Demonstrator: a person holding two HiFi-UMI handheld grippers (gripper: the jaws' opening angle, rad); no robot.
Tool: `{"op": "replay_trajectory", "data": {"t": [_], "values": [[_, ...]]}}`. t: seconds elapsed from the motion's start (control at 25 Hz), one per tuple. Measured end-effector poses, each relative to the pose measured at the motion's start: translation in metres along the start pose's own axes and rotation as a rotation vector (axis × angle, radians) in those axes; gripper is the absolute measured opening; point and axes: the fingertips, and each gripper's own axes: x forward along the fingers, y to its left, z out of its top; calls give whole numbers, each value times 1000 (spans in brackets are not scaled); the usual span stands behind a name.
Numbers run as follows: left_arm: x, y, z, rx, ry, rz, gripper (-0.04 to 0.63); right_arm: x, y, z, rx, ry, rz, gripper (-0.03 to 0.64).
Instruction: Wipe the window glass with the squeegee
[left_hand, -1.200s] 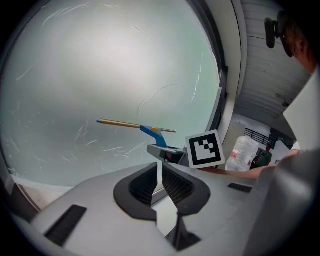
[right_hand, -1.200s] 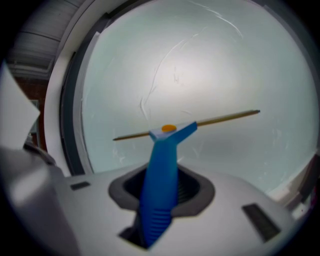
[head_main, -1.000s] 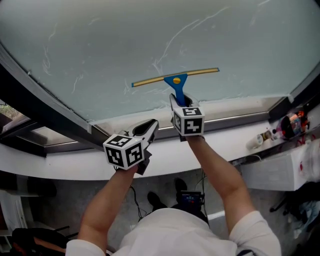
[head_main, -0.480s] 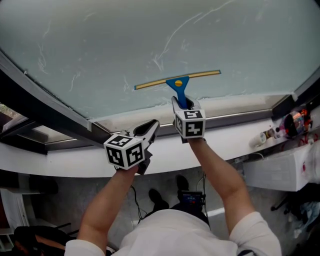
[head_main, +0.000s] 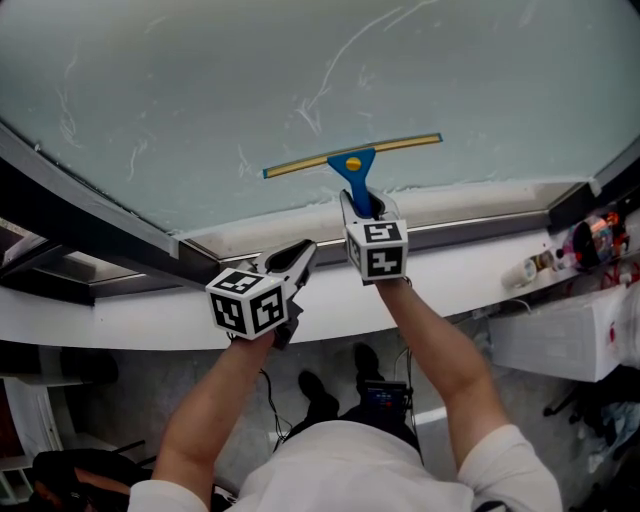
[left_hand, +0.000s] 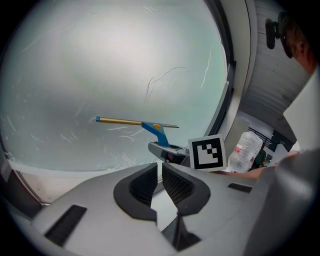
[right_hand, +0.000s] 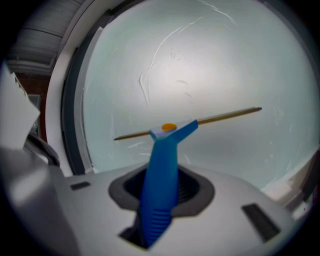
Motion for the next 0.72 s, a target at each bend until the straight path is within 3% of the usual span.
{"op": "replay_trajectory", "data": {"t": [0.72], "values": [[17,5,-26,-28,47,5,52,8,-4,-41,-3,46,15,121]]}}
